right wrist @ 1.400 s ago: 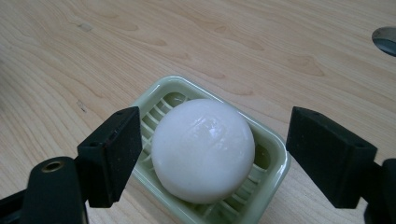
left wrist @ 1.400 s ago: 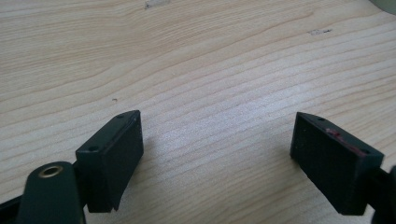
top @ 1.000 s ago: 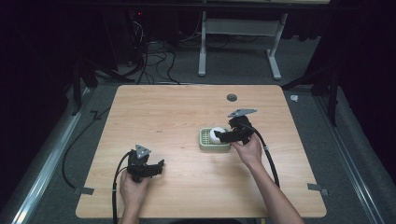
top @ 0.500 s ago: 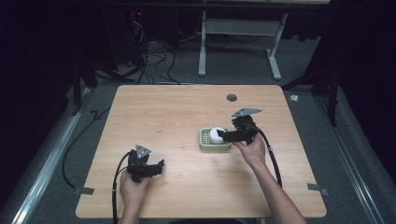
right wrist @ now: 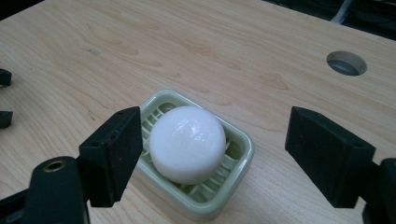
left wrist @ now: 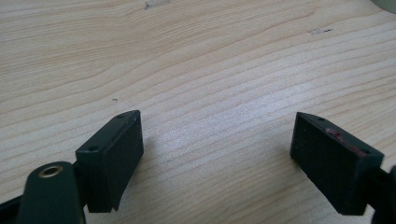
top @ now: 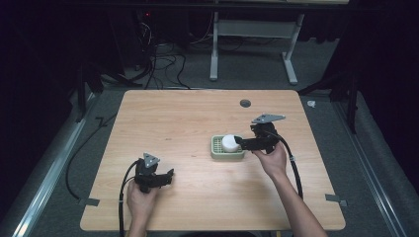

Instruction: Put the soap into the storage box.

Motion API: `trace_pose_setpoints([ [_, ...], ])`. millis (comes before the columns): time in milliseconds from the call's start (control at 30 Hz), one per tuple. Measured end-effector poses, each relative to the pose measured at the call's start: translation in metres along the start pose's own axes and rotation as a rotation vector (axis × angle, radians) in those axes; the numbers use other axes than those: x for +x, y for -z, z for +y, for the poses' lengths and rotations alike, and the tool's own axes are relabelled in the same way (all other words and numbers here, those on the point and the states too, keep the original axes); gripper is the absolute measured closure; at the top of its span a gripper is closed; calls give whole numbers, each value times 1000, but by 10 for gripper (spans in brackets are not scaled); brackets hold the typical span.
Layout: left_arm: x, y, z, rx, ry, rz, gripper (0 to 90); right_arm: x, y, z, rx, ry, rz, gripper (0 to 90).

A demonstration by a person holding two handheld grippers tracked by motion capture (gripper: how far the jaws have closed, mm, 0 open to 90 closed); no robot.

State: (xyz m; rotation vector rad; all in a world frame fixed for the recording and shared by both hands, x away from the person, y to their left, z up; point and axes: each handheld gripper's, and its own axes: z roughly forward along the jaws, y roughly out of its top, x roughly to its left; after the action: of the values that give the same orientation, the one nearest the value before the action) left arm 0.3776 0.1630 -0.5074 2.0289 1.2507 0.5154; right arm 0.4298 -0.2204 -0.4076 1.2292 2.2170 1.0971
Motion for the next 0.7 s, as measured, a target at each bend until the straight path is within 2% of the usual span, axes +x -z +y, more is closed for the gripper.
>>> trace_pose_setpoints([
  [333,0,0,0,0,0,0,176,-4,9,-2,-10,0,-13,211],
  [700,0,0,0,0,0,0,176,-12,22,-13,-34,-28,-27,216],
])
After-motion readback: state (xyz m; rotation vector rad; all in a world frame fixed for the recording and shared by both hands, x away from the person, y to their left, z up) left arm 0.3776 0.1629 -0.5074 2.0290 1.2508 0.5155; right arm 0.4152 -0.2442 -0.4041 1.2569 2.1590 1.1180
